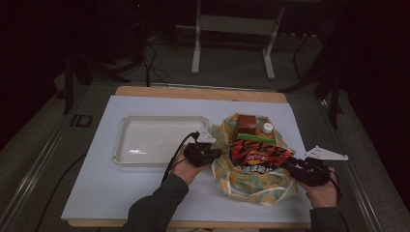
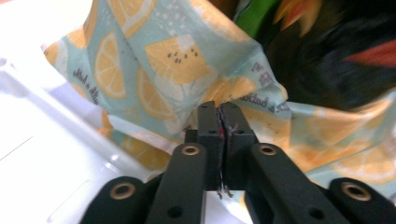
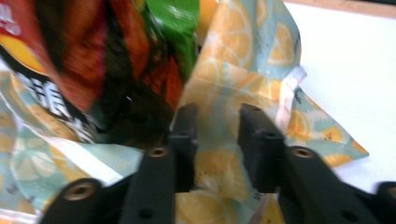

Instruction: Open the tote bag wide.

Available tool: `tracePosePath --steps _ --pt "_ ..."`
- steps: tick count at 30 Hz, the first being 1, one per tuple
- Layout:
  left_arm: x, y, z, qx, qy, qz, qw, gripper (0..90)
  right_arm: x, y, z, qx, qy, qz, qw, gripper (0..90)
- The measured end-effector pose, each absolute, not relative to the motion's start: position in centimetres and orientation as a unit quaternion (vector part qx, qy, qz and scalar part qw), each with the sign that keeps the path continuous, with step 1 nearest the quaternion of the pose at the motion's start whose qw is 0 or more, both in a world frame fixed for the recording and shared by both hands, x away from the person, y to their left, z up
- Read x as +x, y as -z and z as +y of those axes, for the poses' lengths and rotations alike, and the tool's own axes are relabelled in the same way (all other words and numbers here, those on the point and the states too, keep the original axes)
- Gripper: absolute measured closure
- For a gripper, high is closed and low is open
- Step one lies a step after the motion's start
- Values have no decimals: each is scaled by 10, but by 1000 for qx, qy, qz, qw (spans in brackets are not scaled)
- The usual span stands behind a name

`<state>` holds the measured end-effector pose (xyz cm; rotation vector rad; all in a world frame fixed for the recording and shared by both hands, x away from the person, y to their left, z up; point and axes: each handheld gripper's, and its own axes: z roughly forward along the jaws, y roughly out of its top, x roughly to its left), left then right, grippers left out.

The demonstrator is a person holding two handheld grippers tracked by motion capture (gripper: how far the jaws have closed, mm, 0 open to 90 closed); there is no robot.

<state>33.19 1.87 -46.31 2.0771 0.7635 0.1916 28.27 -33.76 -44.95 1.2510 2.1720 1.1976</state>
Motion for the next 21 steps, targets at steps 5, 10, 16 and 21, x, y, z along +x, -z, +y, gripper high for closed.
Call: tracePosePath --steps 5,10,16,21 --pt "326 451 15 835 -88 292 458 744 282 443 -338 440 -433 763 191 537" --pt "322 446 10 829 -80 289 473 643 286 448 -332 441 -421 773 177 445" --pt "321 446 3 826 -81 294 474 536 298 462 -328 459 -402 775 167 414" --pt "327 453 -2 828 -88 319 452 466 301 469 -329 470 -393 774 161 595"
